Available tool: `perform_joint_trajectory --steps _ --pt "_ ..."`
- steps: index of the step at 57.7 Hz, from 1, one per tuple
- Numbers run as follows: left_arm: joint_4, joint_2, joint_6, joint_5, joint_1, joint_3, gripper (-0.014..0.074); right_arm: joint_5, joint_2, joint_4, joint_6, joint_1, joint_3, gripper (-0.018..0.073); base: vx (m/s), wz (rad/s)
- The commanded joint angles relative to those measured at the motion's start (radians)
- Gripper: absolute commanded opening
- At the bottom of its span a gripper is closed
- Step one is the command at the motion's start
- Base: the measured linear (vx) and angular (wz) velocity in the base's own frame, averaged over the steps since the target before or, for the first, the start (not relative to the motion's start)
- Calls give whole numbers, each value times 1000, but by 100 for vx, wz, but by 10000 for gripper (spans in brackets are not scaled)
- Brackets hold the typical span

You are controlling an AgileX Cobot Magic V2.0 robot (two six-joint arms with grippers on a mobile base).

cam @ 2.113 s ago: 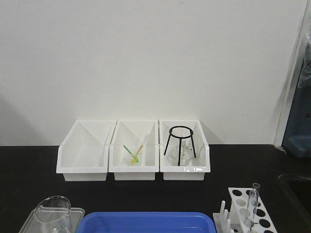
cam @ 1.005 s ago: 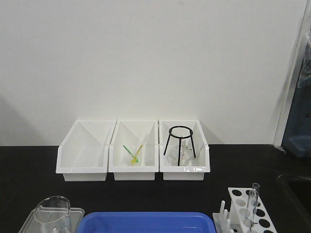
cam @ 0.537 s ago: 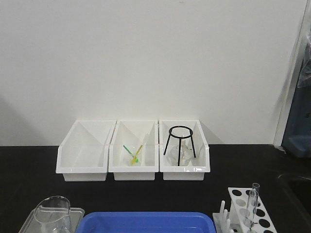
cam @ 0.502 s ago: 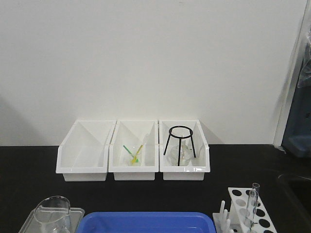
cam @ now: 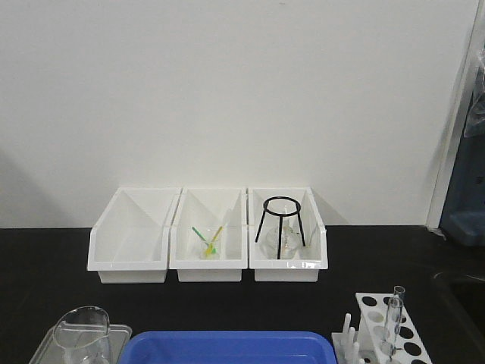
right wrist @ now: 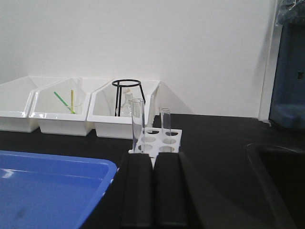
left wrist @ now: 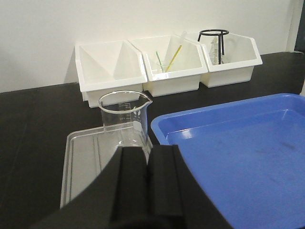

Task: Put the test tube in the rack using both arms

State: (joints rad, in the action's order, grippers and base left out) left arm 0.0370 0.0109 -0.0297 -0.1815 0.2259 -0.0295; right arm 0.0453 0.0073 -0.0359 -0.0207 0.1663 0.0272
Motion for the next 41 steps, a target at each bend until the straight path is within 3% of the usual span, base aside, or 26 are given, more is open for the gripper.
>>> perform_joint_trajectory --steps 1,41 --pt "-9 13 0 81 0 28 -4 -51 -27 11 8 -3 17 -11 0 0" --pt "-9 13 0 81 0 28 -4 -31 -27 11 7 -3 21 -11 0 0"
